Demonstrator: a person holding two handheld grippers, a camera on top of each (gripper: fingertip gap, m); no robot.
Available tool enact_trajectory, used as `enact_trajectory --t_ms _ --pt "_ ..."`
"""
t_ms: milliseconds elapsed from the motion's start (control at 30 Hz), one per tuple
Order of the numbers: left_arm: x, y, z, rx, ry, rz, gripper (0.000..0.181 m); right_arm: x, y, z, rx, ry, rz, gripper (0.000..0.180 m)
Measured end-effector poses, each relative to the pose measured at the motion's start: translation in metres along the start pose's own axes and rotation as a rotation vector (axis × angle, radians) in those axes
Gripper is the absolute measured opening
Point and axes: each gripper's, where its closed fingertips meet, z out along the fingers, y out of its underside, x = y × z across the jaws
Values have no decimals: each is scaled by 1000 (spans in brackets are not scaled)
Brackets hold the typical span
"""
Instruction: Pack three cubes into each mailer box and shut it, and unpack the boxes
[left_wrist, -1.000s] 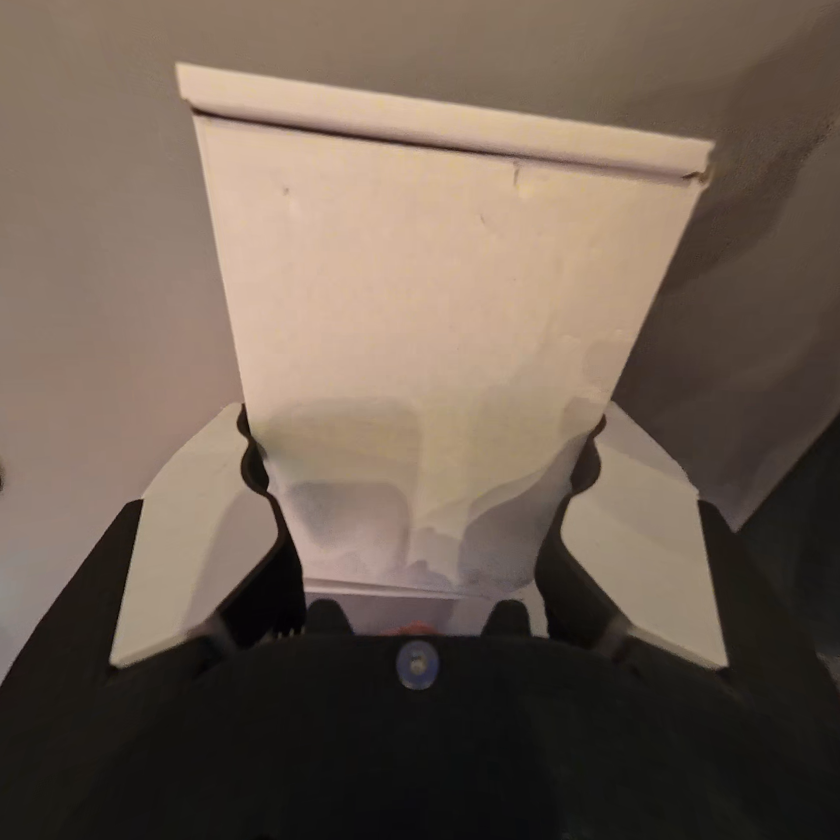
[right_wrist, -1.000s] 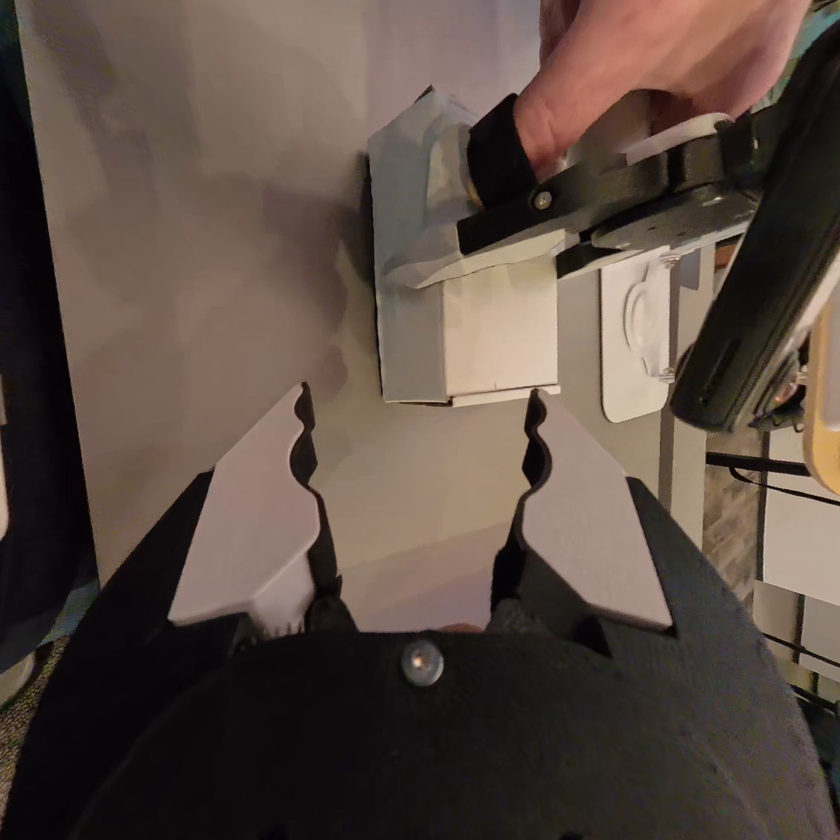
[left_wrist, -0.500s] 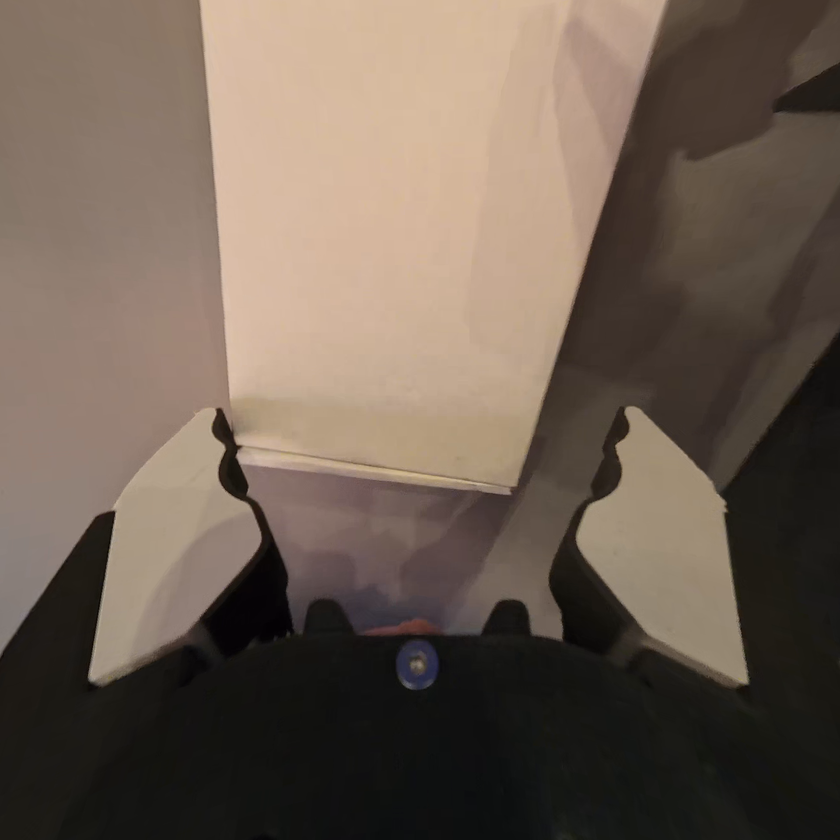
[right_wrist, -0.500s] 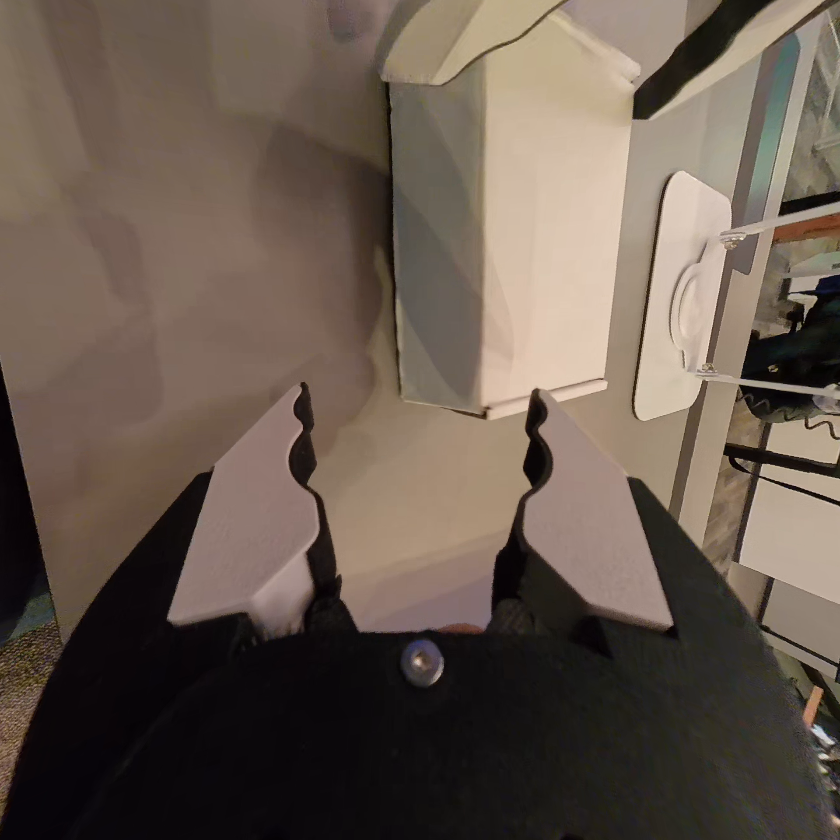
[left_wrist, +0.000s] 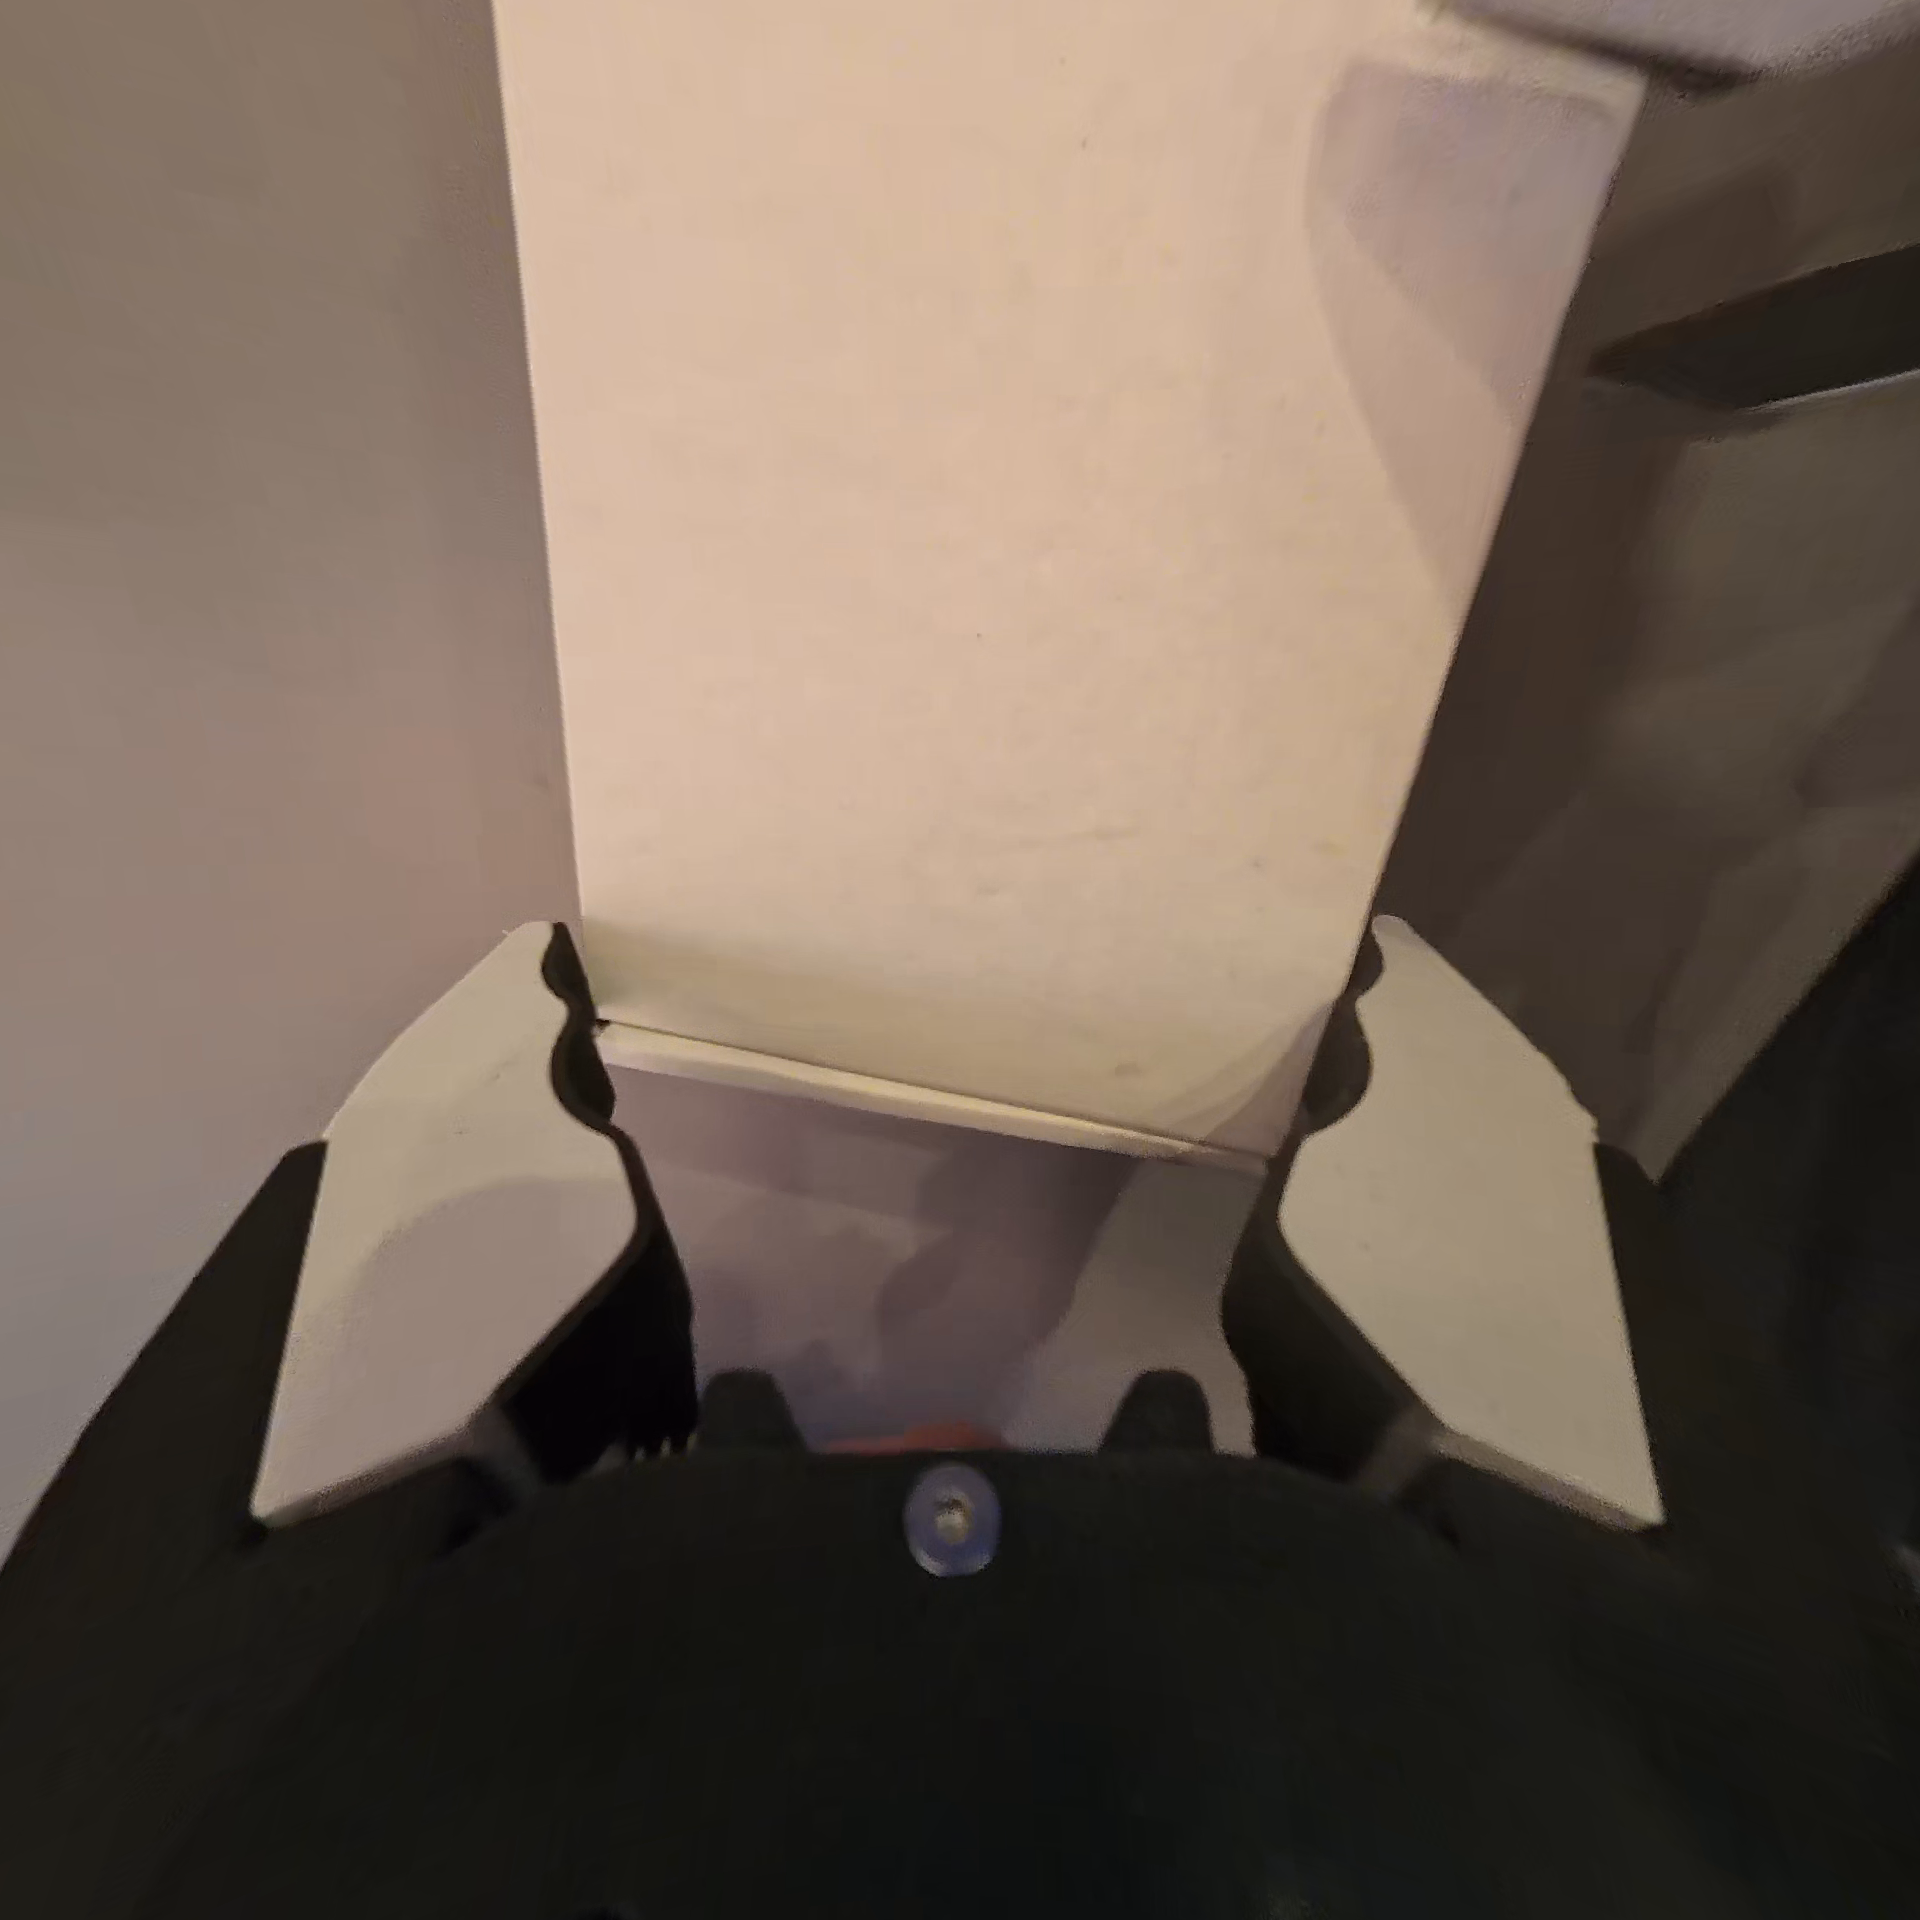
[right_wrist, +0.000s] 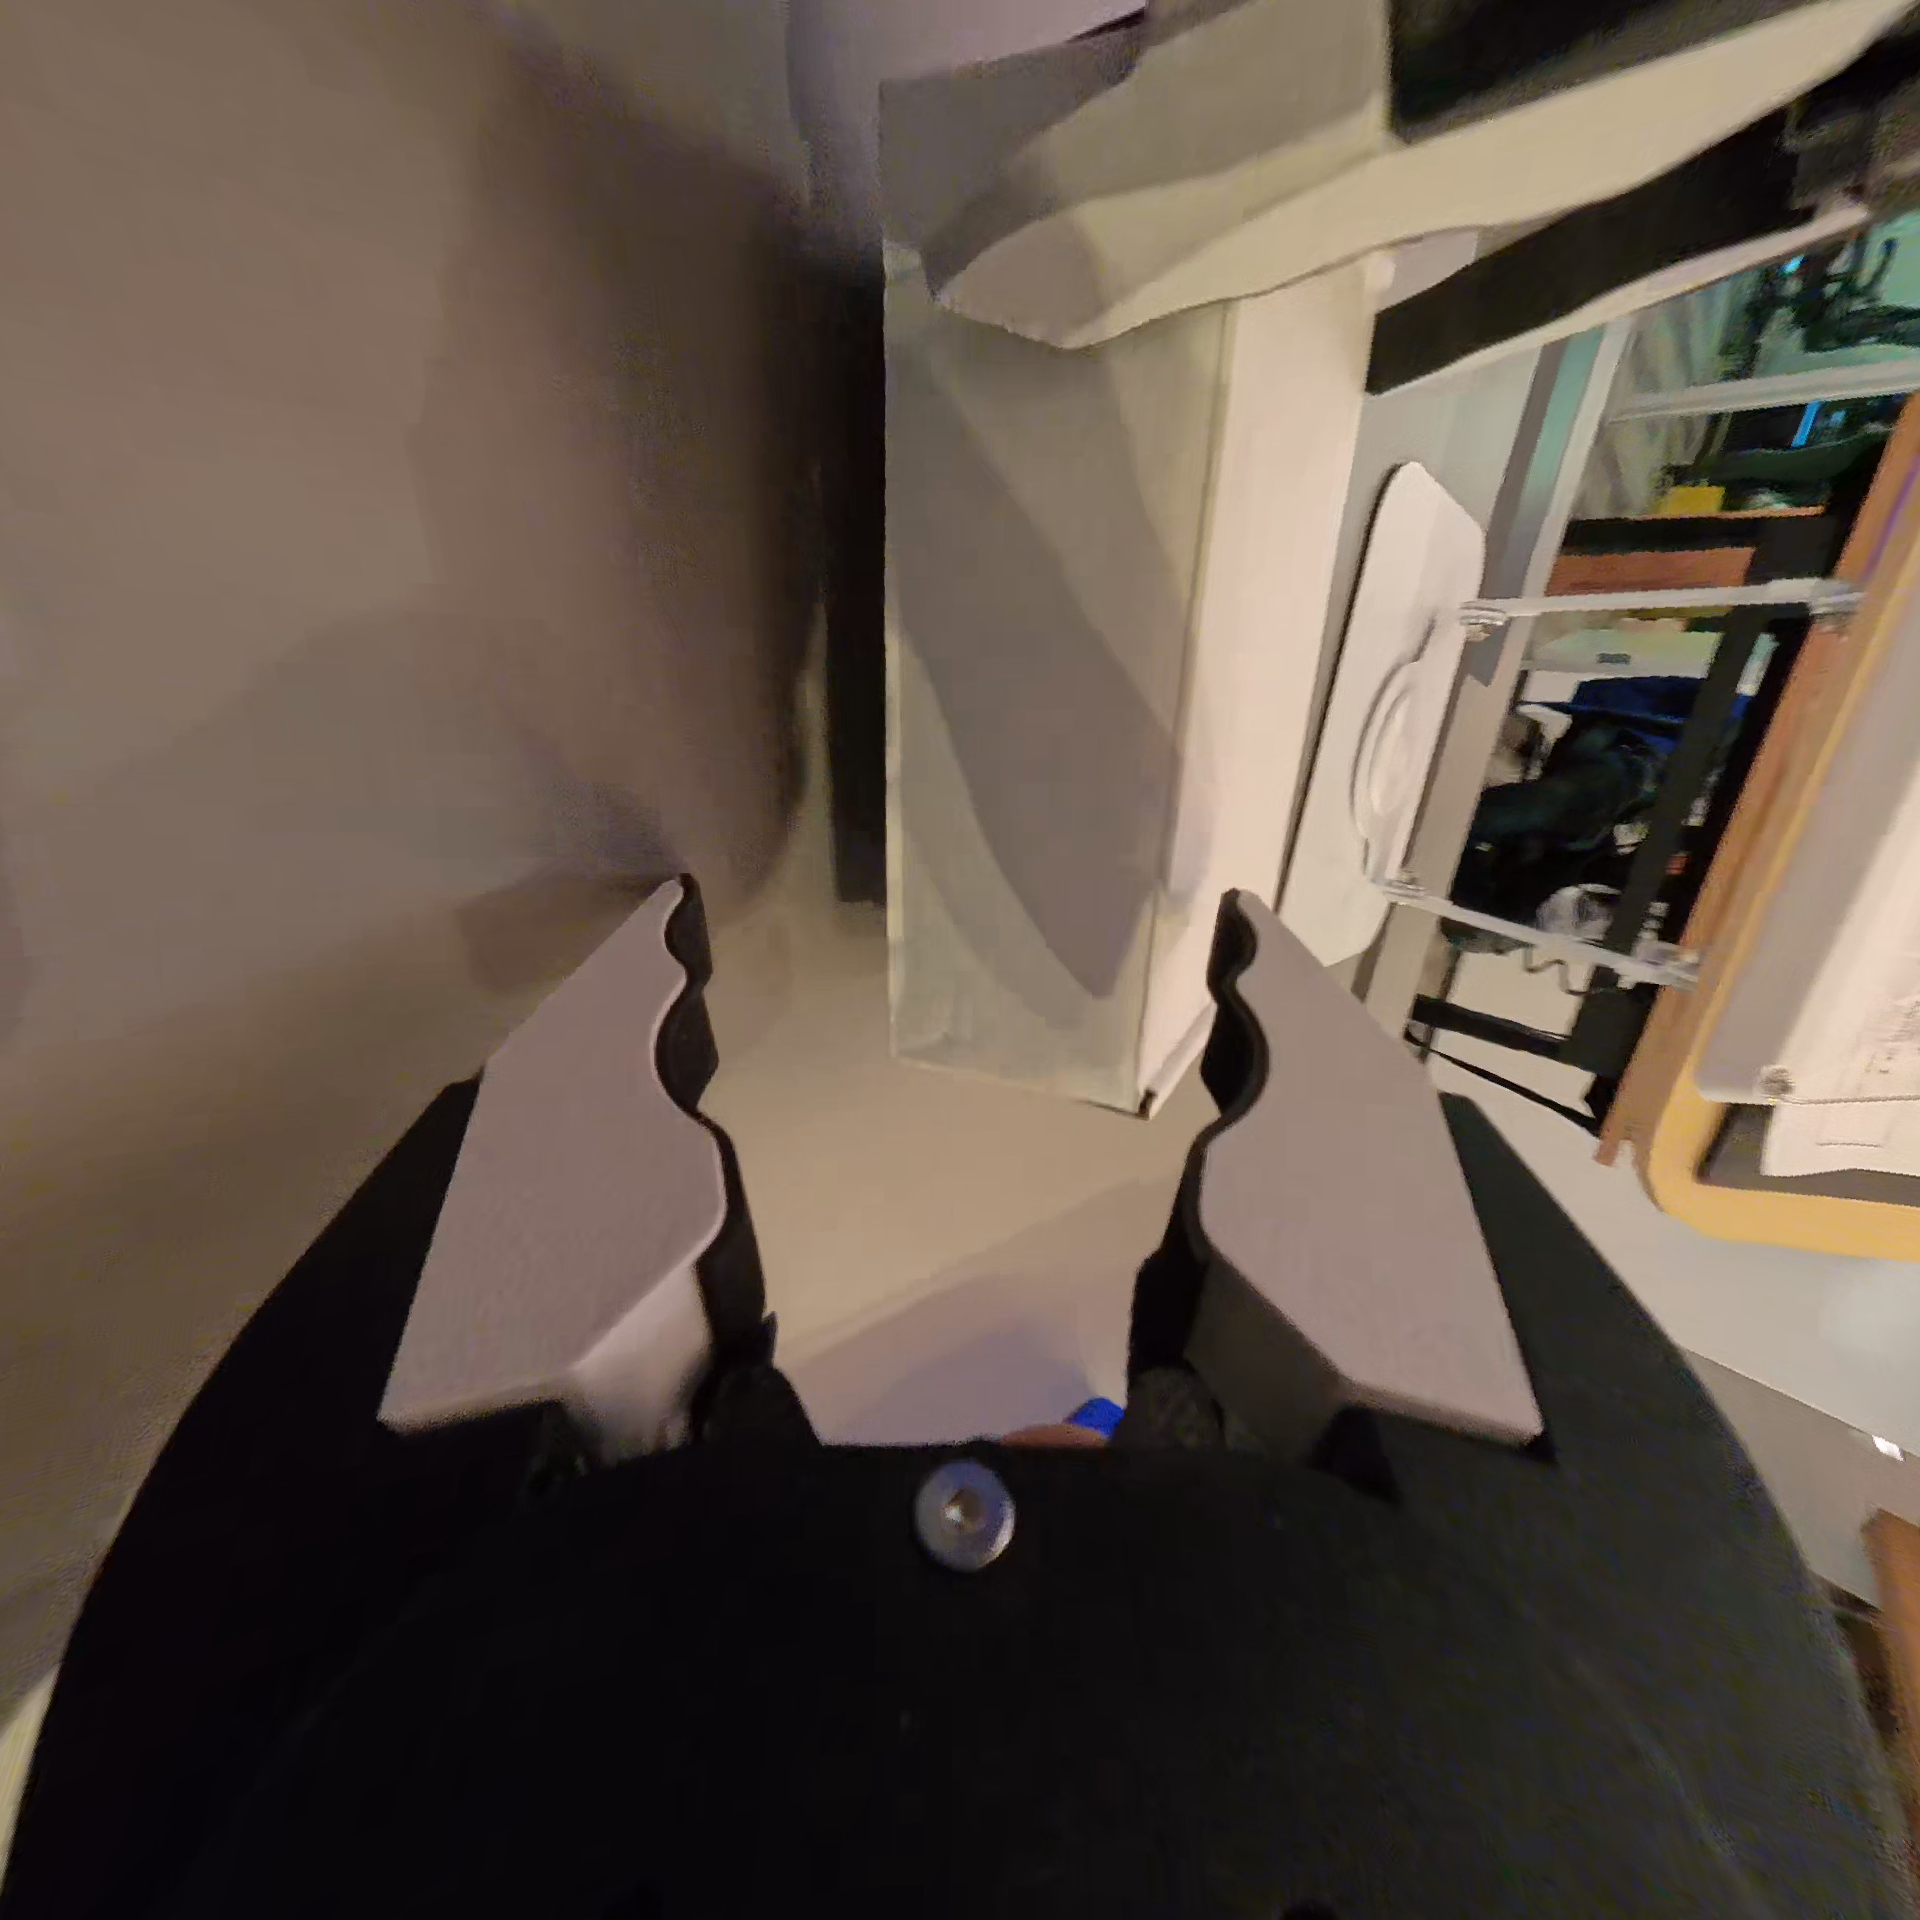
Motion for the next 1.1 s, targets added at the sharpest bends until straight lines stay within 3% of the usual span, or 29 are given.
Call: enact_trajectory --t_ms 100,167,333,400,500,667,767,1100 --pt "1 -2 -2 -12 59 -2 131 10 4 8 -53 75 -64 82" --pt "1 -3 -3 -14 76 -5 131 22 4 8 -58 136 -83 61" --pt "2 -6 -4 76 65 -7 132 21 7 7 -37 102 -66 58" --pt "10 -7 -8 151 52 2 141 21 8 7 -26 93 -61 59" --pt "20 -1 -18 233 -61 73 137 21 9 6 -19 78 -38 59" --pt "14 5 -24 308 -390 189 105 23 9 5 -11 69 -33 58" --pt "9 4 -20 297 -557 271 96 22 9 5 -15 65 -29 59" --pt "-4 -2 -14 292 -848 369 77 26 6 4 21 6 50 59"
